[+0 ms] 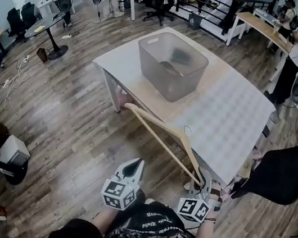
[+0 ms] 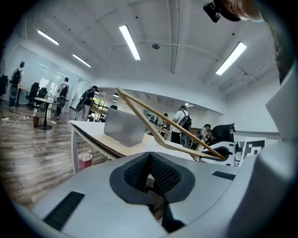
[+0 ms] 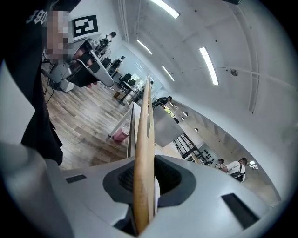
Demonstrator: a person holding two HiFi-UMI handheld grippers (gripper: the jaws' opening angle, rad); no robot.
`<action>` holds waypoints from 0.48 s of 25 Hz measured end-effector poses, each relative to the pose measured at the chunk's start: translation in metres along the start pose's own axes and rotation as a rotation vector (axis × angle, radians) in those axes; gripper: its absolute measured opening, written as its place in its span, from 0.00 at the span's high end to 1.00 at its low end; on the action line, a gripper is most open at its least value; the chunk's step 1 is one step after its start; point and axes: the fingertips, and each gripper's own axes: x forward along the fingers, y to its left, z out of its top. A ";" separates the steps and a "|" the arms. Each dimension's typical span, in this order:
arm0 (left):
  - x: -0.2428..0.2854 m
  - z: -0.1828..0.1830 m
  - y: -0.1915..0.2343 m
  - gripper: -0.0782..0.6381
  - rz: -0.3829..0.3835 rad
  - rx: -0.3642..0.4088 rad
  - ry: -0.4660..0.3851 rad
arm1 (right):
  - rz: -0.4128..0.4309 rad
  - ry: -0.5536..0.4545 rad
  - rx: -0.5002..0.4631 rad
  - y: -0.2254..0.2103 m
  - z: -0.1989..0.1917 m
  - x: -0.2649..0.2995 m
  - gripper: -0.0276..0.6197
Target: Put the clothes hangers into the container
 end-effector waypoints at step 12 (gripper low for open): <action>0.077 0.012 0.051 0.86 -0.013 0.006 -0.004 | -0.074 -0.040 0.004 -0.040 0.022 0.067 0.85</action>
